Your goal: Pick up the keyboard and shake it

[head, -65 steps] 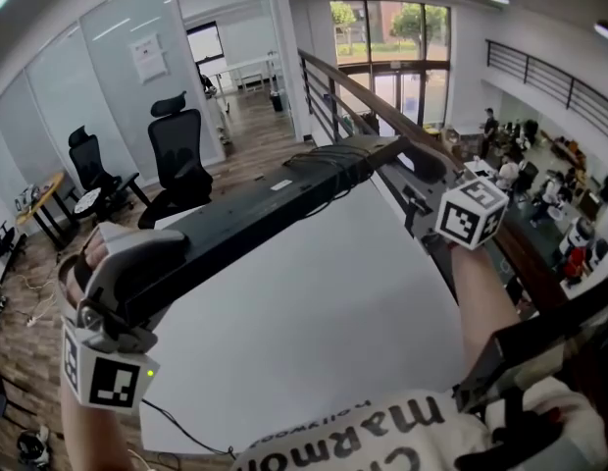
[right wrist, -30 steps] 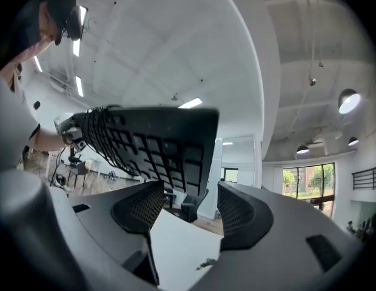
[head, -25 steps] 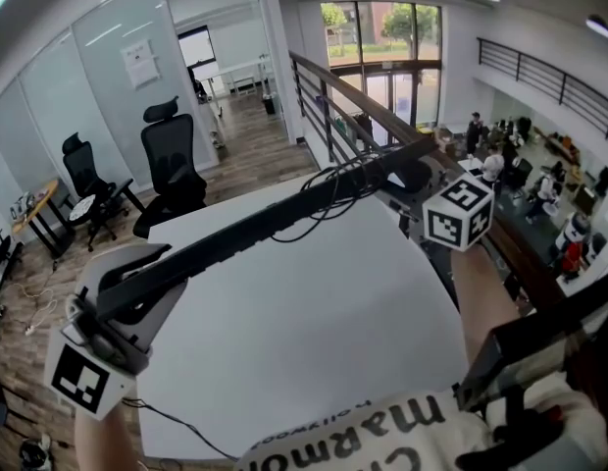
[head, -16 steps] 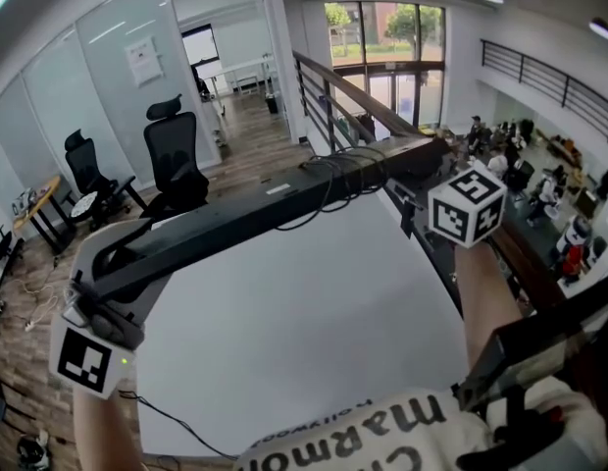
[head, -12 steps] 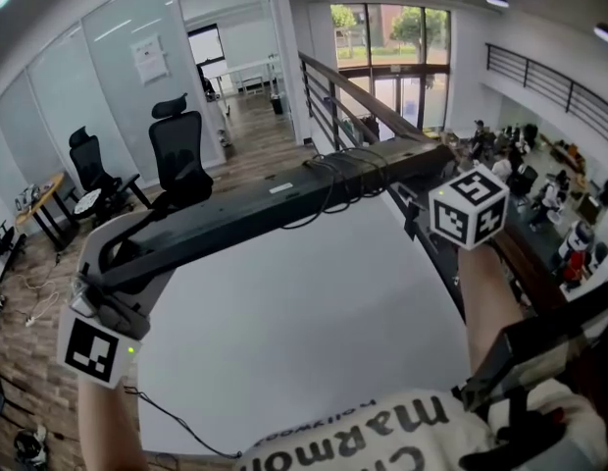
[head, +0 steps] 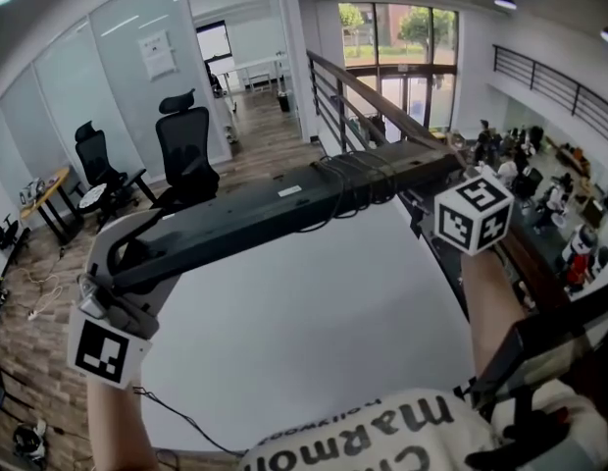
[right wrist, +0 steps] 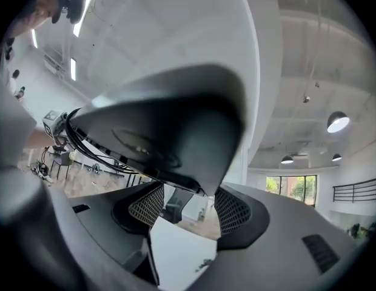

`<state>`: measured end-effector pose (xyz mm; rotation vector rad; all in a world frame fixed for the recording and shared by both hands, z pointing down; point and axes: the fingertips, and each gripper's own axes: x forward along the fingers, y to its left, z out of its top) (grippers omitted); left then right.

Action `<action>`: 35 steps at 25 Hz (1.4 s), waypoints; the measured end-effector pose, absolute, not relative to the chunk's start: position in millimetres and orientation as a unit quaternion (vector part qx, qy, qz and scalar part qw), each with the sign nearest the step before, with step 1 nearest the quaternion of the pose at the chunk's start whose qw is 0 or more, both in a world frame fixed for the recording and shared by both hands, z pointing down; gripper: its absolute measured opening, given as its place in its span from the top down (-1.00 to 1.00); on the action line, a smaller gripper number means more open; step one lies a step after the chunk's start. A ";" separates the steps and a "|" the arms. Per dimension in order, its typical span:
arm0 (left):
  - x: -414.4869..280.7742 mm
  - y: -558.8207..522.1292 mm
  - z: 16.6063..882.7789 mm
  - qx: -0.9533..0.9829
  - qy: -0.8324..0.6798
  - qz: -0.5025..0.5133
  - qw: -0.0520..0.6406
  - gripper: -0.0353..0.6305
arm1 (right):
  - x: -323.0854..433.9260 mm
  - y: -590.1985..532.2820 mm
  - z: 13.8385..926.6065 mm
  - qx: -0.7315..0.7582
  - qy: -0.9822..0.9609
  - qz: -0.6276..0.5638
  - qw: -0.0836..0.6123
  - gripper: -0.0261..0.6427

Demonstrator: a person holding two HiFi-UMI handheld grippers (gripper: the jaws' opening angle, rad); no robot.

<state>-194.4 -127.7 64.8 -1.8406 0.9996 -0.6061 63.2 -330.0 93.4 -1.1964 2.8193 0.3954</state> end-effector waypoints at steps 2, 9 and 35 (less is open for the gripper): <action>-195.5 -131.4 64.3 -0.754 0.402 -0.244 0.458 0.31 | 62.4 -331.6 98.8 -0.385 0.914 0.123 0.026 0.10; -191.3 -110.2 94.4 -0.767 0.417 -0.251 0.419 0.29 | 68.3 -310.3 141.0 -0.376 0.921 0.093 0.044 0.10; -186.5 -70.4 134.8 -0.816 0.386 -0.231 0.363 0.29 | 88.2 -245.5 192.9 -0.420 0.906 0.056 0.012 0.10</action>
